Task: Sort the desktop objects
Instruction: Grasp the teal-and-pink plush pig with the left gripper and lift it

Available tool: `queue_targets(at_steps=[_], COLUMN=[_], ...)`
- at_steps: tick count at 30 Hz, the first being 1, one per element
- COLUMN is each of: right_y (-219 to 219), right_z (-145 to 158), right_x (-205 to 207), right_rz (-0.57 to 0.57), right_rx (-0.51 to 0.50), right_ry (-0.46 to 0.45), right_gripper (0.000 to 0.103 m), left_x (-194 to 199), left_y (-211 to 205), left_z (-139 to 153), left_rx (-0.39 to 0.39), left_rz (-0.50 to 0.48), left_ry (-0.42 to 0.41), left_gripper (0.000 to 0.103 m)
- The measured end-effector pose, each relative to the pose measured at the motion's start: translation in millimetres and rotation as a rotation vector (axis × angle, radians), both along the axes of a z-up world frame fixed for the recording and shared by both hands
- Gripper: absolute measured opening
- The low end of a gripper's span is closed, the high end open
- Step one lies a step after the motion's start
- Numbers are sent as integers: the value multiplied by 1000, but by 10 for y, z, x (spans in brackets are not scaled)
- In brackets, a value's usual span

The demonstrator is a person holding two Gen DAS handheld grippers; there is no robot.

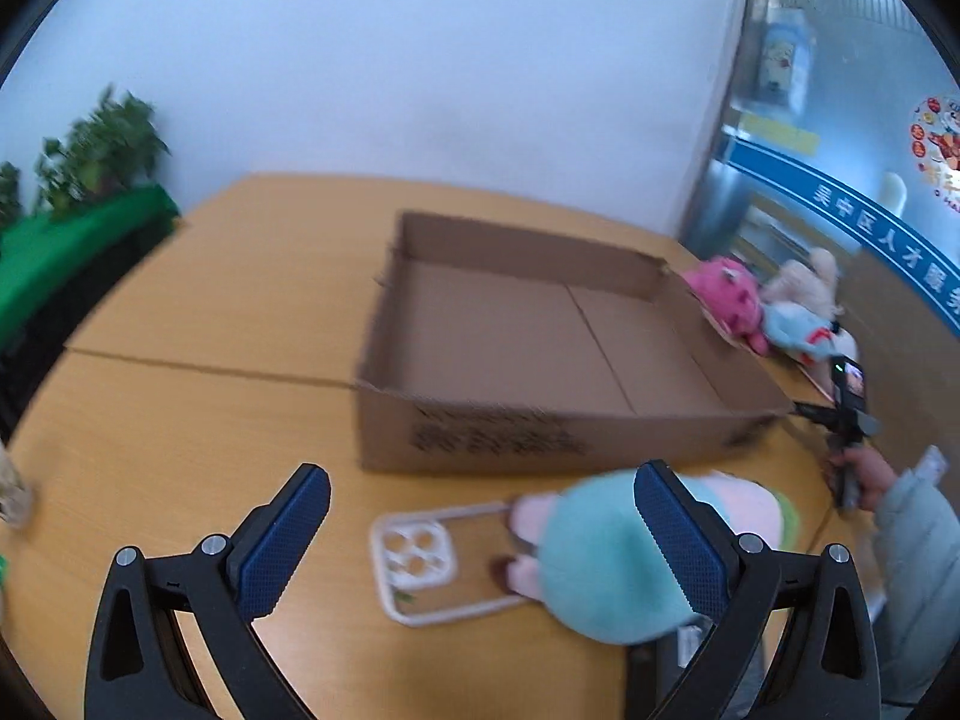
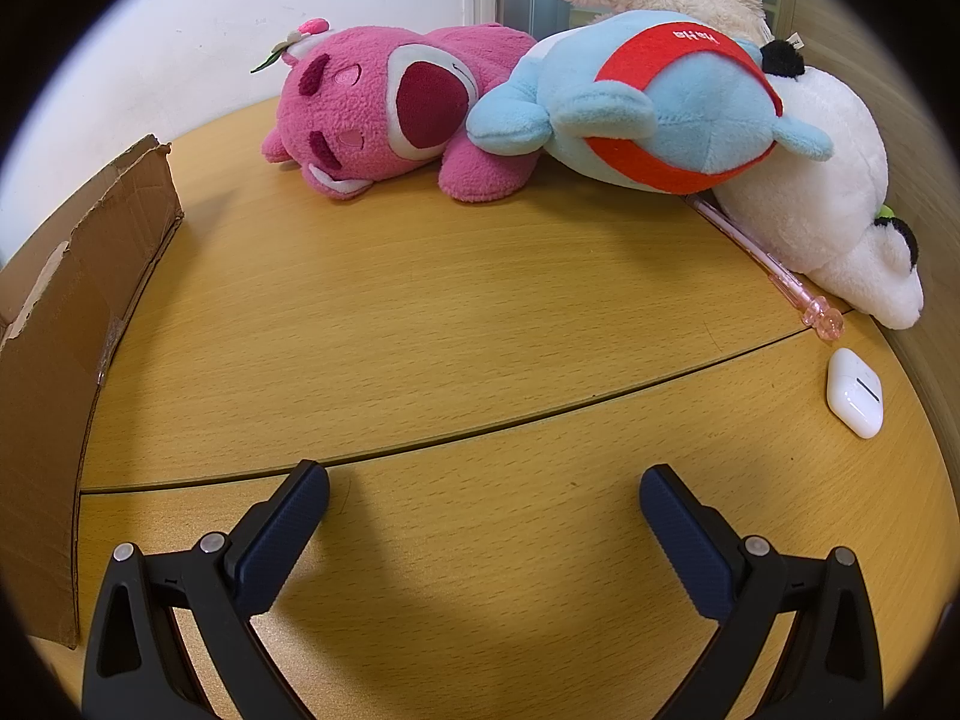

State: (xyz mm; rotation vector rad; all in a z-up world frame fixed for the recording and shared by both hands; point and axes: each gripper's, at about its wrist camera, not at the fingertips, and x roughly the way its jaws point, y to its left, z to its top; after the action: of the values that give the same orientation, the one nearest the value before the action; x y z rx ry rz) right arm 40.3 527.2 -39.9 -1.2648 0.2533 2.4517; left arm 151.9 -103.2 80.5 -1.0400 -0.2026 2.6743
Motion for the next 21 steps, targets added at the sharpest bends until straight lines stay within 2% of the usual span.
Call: queue_targets(at_steps=[2, 4, 6, 8, 11, 13, 15, 17, 19, 21], right_y=[-8, -59, -227, -562, -1264, -1710, -2054, -2418, -2701, -3019], right_z=[23, 62, 215, 450, 706, 982, 1098, 1159, 1142, 1063], right_x=[27, 179, 438, 759, 1202, 1312, 1428, 1474, 1405, 1277], right_rz=[16, -16, 27, 115, 261, 369, 489, 609, 698, 765], right_rx=[-25, -44, -31, 84, 328, 386, 297, 151, 44, -40], right_ry=[-53, -88, -19, 51, 71, 124, 191, 230, 232, 191], right_gripper=[103, 102, 102, 102, 102, 102, 102, 102, 102, 102], left_x=[-4, -33, -60, -75, -126, -194, -235, -238, -243, -248], left_y=[121, 240, 323, 423, 593, 590, 590, 600, 619, 601], left_z=[-77, -137, -171, -226, -401, -498, -547, -562, -591, -616], left_rx=[-10, -23, -41, -25, 29, 111, 150, 163, 169, 190], left_rz=[-15, -44, -70, -140, -246, -275, -285, -298, -309, -306], left_ry=[-31, -43, -44, -65, -139, -186, -204, -202, -215, -234], left_gripper=[103, 103, 103, 103, 103, 103, 101, 98, 97, 96])
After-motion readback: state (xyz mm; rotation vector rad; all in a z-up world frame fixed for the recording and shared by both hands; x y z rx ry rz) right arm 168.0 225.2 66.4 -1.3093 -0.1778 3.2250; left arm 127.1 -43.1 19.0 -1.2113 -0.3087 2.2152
